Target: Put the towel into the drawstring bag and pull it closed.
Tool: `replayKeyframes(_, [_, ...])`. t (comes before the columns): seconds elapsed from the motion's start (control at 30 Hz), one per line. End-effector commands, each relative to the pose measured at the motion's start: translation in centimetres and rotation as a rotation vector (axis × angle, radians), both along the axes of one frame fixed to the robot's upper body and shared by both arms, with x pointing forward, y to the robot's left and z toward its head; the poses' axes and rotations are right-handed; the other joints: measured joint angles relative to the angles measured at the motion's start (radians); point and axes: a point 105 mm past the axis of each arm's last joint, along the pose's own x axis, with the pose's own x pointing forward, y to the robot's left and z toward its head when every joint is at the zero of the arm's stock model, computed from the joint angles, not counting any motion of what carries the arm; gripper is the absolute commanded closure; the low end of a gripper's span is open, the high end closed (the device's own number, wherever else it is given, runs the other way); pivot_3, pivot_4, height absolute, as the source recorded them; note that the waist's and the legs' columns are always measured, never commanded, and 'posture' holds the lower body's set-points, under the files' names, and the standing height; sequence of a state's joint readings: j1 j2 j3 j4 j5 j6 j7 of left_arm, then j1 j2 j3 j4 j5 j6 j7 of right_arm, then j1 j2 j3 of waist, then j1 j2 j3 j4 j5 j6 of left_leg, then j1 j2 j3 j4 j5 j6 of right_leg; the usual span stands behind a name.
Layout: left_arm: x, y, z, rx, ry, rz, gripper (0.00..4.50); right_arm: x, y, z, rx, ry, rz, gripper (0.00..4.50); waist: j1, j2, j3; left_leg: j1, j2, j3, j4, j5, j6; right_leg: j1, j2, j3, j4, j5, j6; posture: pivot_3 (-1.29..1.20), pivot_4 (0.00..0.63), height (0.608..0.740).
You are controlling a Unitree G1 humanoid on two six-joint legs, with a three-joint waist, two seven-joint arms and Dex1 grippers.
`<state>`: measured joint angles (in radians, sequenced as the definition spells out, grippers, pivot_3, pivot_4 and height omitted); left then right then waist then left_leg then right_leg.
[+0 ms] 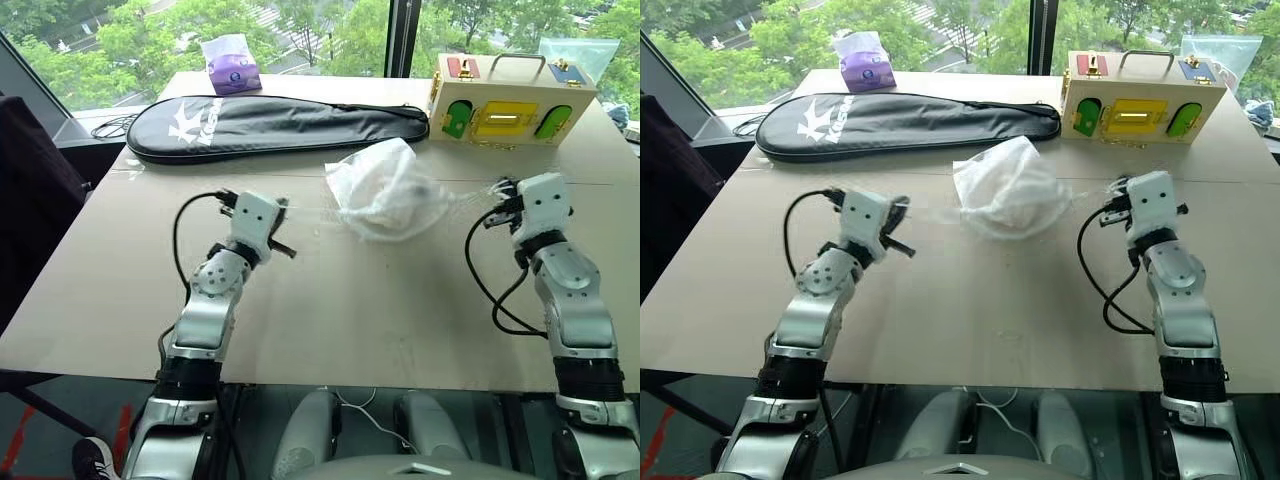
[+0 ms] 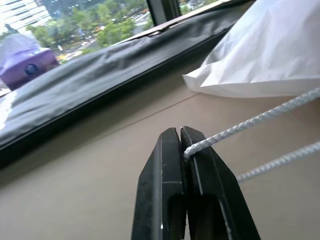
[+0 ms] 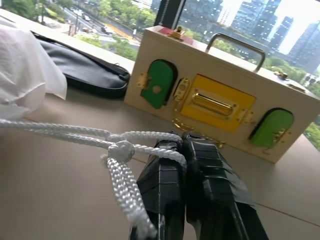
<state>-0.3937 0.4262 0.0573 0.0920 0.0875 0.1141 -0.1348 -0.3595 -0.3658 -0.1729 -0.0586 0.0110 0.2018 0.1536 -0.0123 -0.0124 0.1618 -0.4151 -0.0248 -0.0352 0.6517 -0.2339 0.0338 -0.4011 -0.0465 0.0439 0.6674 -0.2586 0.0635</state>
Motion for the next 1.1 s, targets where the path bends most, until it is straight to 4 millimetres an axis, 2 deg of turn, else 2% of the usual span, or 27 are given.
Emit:
replayKeyframes(0.03, [-0.5,5.7,5.6,0.117,-0.245,0.302,4.43,-0.1,-3.2,2.1,0.053,-0.079,-0.163,4.5,-0.001,0.0,0.0,0.0,0.0,0.0,0.0,0.0,0.0,0.0,0.0,0.0,0.0,0.0,0.0,0.0,0.15,0.74])
replayKeyframes(0.2, [-1.6,8.0,9.2,0.203,-0.397,0.482,4.43,-0.4,-6.1,2.2,0.169,-0.085,-0.328,4.5,0.001,0.0,0.0,-0.001,-0.001,0.0,-0.001,0.0,0.0,-0.001,-0.001,0.0,0.0,0.0,0.0,0.0,0.15,0.74])
replayKeyframes(0.37, [-3.1,10.5,11.0,0.217,-0.476,0.672,4.43,-1.6,-9.5,0.8,0.311,-0.059,-0.535,4.5,0.001,0.0,0.0,-0.001,-0.001,0.0,-0.001,0.0,0.0,-0.001,-0.002,0.0,0.0,0.0,0.0,0.0,0.15,0.74])
replayKeyframes(0.5, [-3.7,11.9,10.9,0.195,-0.483,0.769,4.43,-2.8,-11.7,-0.4,0.398,-0.031,-0.677,4.5,0.0,0.0,0.0,-0.001,-0.001,0.001,-0.001,0.0,0.0,-0.002,-0.002,0.001,0.002,0.0,0.0,0.0,0.15,0.74])
replayKeyframes(0.7, [-4.4,14.1,9.9,0.155,-0.448,0.887,4.43,-4.7,-13.9,-1.2,0.48,-0.024,-0.84,4.5,-0.002,0.0,0.0,-0.001,-0.001,0.002,-0.001,0.0,0.0,-0.005,-0.002,0.002,0.005,0.0,0.0,0.0,0.15,0.74])
replayKeyframes(0.83, [-4.7,15.3,8.9,0.132,-0.416,0.947,4.43,-5.7,-14.7,-1.3,0.518,-0.031,-0.91,4.5,-0.003,0.0,0.0,-0.001,0.0,0.003,-0.001,0.0,-0.001,-0.006,-0.001,0.003,0.007,0.0,0.0,0.0,0.15,0.74])
replayKeyframes(0.9, [-4.6,15.3,8.7,0.112,-0.41,0.937,4.43,-5.3,-14.5,-1.1,0.541,-0.029,-0.873,4.5,-0.003,0.0,0.0,-0.001,0.0,0.003,0.0,0.0,-0.001,-0.006,-0.001,0.003,0.008,0.0,0.0,0.0,0.15,0.74])
replayKeyframes(0.97, [-2.8,14.1,7.7,0.01,-0.354,0.808,4.43,-3.3,-12.5,0.3,0.566,-0.06,-0.661,4.5,-0.002,0.0,0.0,-0.001,0.0,0.003,0.0,0.0,-0.001,-0.006,-0.001,0.003,0.008,0.0,0.0,0.0,0.15,0.74])
replayKeyframes(1.03, [0.0,10.7,5.8,-0.063,-0.246,0.564,4.43,-1.1,-8.0,1.2,0.537,-0.016,-0.315,4.5,-0.002,0.0,0.0,-0.001,-0.001,0.004,0.0,0.0,0.0,-0.006,-0.001,0.003,0.008,0.0,0.0,0.0,0.15,0.74])
replayKeyframes(1.1, [2.1,5.8,2.9,-0.065,-0.097,0.279,4.43,-0.8,-3.2,0.3,0.447,0.101,-0.025,4.5,0.002,0.0,0.0,-0.001,-0.001,0.003,0.001,0.0,0.0,-0.006,0.0,0.003,0.008,0.0,0.0,0.0,0.15,0.74])
